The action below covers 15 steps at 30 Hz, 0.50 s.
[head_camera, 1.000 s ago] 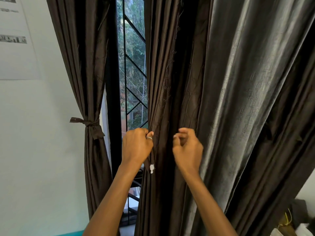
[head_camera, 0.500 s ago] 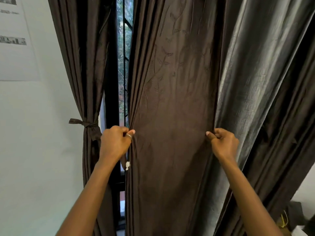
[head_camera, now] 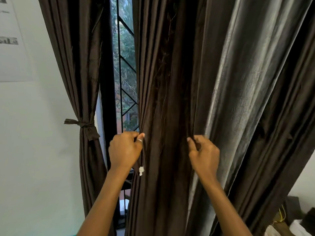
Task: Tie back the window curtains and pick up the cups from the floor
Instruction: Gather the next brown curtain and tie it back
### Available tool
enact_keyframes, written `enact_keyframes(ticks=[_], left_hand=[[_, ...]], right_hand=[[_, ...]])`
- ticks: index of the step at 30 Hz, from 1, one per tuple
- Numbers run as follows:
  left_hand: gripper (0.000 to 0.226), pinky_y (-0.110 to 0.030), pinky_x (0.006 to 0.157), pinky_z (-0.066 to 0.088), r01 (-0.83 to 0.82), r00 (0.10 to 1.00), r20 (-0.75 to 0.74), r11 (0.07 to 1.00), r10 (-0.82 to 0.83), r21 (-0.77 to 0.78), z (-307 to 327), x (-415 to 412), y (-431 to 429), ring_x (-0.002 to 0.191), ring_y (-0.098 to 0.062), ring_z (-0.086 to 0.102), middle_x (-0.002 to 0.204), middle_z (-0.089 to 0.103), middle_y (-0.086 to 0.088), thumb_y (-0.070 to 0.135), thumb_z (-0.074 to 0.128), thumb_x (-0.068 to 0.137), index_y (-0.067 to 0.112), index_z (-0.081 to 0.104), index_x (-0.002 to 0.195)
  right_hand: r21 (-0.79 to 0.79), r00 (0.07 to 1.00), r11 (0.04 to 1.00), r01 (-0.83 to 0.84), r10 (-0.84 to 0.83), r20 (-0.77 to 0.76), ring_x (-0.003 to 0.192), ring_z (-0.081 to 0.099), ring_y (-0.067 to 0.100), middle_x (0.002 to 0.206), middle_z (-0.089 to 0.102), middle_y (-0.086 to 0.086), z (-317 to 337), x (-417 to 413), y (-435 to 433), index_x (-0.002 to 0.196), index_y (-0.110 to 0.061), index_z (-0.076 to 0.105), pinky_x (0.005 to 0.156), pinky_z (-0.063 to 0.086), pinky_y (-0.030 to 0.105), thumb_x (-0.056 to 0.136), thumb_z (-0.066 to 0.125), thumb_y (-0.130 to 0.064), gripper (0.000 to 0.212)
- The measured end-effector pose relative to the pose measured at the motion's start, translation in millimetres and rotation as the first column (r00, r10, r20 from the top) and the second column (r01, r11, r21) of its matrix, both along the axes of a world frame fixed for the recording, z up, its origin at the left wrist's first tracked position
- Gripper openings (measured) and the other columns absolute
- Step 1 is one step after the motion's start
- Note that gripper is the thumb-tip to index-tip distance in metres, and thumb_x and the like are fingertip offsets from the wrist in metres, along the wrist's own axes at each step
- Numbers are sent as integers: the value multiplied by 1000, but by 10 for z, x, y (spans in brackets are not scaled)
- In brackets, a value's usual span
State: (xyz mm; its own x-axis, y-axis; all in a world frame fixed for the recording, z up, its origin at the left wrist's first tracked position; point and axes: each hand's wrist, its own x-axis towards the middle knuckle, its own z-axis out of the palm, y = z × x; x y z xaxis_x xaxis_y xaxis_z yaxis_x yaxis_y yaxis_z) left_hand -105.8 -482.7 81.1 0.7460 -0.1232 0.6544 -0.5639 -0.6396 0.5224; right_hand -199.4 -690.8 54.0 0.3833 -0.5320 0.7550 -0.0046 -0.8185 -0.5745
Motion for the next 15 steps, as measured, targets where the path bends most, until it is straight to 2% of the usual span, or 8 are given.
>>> enact_keyframes(ticks=[2,4,6,9,12,15], left_hand=[[54,-36,46,40,82,997,9,996,-82,-18,-9,-48,-114,39,-16,41,40,36,-1,36,65,93,16,40,49],[56,-38,46,39,143,990,16,989,-143,-30,-21,-89,-214,39,-15,41,40,36,-1,33,65,93,20,34,49],[52,-39,48,41,174,985,2,983,-174,-58,-34,-134,-286,42,-14,47,42,44,-2,33,64,94,20,41,49],[40,-39,50,46,241,969,-30,964,-246,-110,-63,-174,-313,46,-16,53,47,53,-2,33,62,95,17,59,59],[37,-39,53,46,255,964,-47,960,-261,-113,-62,-185,-275,48,-14,53,51,55,-2,30,59,97,16,59,62],[33,-38,54,48,248,962,-92,963,-258,-107,-31,-224,-254,49,-14,53,54,57,0,25,57,97,21,57,65]], right_hand=[[-40,998,998,-56,56,11,68,62,21,73,64,-2,-37,79,198,87,-15,72,61,47,32,90,72,-18,4],[-49,993,992,-115,116,15,74,64,21,81,68,0,-71,168,379,92,-14,73,67,49,33,90,71,-15,4],[-46,981,980,-194,195,11,78,65,18,87,69,1,-108,247,532,97,-12,73,71,50,31,91,68,-12,8],[-13,961,961,-276,276,9,77,60,9,90,64,-3,-140,298,702,98,-16,72,69,45,19,94,63,-9,12],[29,952,952,-305,304,17,77,56,4,92,58,-4,-153,299,794,100,-16,72,68,40,9,98,60,-12,13],[40,943,942,-334,333,27,77,55,0,89,56,-3,-140,284,862,100,-13,73,67,38,5,100,59,-15,14]])
